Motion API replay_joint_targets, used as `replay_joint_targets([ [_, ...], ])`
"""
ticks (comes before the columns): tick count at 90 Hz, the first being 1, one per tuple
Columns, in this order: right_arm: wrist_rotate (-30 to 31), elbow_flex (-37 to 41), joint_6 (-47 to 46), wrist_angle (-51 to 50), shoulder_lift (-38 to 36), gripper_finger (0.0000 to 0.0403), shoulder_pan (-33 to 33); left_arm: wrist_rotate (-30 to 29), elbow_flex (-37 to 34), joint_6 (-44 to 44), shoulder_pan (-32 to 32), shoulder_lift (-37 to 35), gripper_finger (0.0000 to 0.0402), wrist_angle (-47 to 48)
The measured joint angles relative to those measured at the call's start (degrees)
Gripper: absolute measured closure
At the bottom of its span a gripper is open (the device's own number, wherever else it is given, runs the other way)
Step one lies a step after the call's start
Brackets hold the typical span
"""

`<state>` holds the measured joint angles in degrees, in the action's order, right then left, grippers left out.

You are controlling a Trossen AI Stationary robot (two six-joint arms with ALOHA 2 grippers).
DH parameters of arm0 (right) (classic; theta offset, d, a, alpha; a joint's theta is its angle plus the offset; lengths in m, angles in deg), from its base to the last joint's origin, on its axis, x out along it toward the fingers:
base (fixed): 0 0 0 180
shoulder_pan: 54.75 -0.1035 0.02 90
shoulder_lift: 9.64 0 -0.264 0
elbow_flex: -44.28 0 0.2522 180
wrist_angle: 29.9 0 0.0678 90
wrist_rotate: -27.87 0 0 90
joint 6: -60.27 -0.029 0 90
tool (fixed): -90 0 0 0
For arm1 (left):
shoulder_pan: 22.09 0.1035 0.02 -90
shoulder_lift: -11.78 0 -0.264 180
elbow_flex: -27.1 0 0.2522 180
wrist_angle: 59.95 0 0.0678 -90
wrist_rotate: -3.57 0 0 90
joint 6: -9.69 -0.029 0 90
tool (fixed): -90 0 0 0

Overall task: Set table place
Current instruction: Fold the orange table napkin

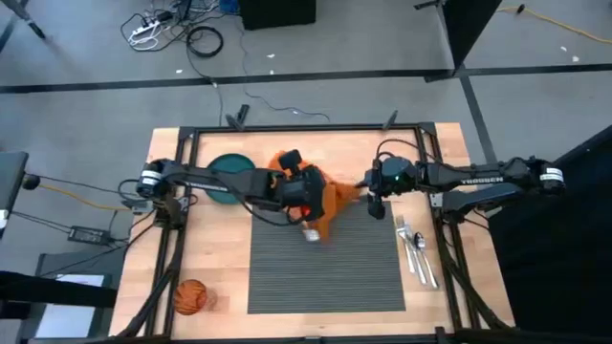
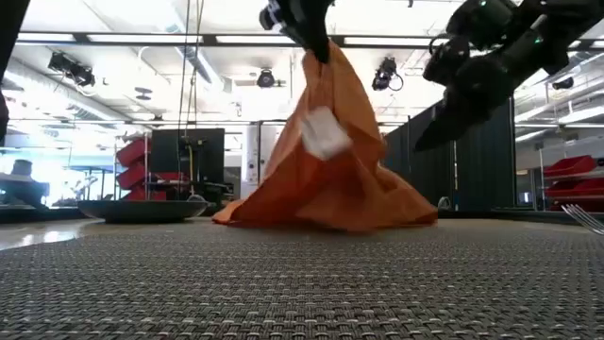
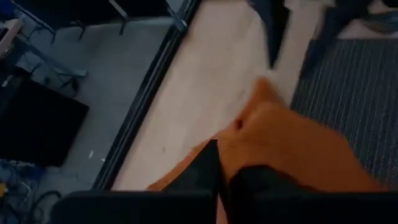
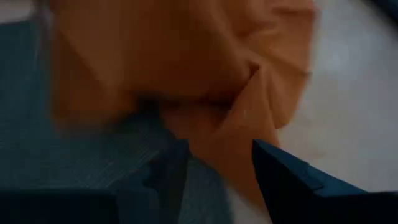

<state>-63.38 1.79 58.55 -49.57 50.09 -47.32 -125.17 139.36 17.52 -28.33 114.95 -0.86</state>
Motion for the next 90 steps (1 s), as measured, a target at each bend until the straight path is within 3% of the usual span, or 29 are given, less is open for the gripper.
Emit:
replay_joint_targets([
  [17, 4.9, 1.3, -3.6, 5.8, 4.3, 0.0238, -11.5, 2.6, -0.5, 0.2, 0.6, 0.4, 0.0402, 2.7],
  [31, 13.1, 1.6, -7.9, 18.8, 12.1, 0.0222, -20.5, 3.7, -0.5, 0.1, 0.6, 1.2, 0.0402, 2.2],
  [45, 17.0, 1.6, -12.1, 35.5, 23.0, 0.0202, -25.2, 4.6, -0.5, -0.1, 0.6, 1.1, 0.0402, 2.4],
  [59, 21.5, -2.2, -8.0, 45.3, 33.2, 0.0176, -27.9, 5.4, -0.5, -1.1, 0.6, 1.1, 0.0402, 2.7],
  [74, 25.2, -10.7, -1.8, 46.9, 43.4, 0.016, -29.1, 6.6, -0.5, -1.4, 0.6, 1.1, 0.0402, 2.2],
  [90, 34.1, -18.7, -2.1, 43.4, 49.4, 0.0161, -30.2, 6.5, -0.5, -1.4, 0.6, 1.1, 0.0402, 2.2],
])
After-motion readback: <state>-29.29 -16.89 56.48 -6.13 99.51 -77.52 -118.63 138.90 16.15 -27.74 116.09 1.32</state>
